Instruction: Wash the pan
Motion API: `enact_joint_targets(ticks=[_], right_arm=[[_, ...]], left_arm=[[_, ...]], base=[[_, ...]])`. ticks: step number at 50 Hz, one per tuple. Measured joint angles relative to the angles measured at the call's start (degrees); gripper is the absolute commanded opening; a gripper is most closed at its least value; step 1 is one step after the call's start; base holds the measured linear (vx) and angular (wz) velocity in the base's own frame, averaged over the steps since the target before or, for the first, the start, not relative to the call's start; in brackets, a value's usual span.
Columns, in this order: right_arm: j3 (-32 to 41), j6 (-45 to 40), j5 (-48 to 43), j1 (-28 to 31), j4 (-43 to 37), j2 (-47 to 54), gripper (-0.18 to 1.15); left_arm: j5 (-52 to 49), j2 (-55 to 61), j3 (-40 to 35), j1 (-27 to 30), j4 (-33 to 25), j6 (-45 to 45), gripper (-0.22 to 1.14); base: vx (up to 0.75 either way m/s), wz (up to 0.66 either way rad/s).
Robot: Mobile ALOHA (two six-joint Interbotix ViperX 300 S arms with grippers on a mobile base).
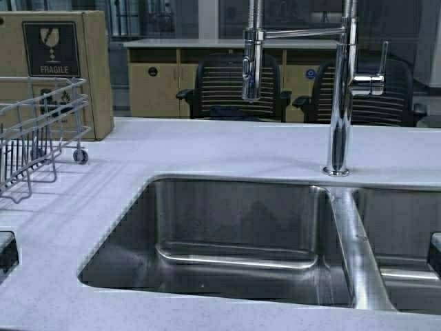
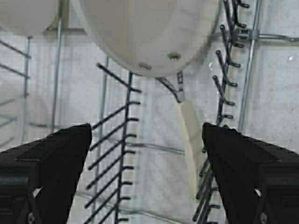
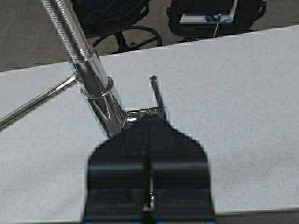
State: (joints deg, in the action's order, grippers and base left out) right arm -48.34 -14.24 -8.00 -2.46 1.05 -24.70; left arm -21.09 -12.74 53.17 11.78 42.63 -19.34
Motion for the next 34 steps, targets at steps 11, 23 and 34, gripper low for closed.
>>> enact_joint_targets(ticks=[11,23,34], right_arm=[[0.0,0.0,0.0,0.0,0.0,0.0,0.05],[0.0,0.0,0.0,0.1,0.0,0.0,0.05],[0.0,0.0,0.0,0.0,0.0,0.0,0.05]], left_arm=[[0.0,-1.9,-0.1,0.0,-1.1,0.0,1.01],[0.1,-4.6,-0.1,-1.2,-1.8,0.1,1.01],[0.0,-8.9,0.0,-1.7,-1.9,0.1,1.01]], base=[[0.0,0.0],[0.0,0.0],[0.0,0.0]])
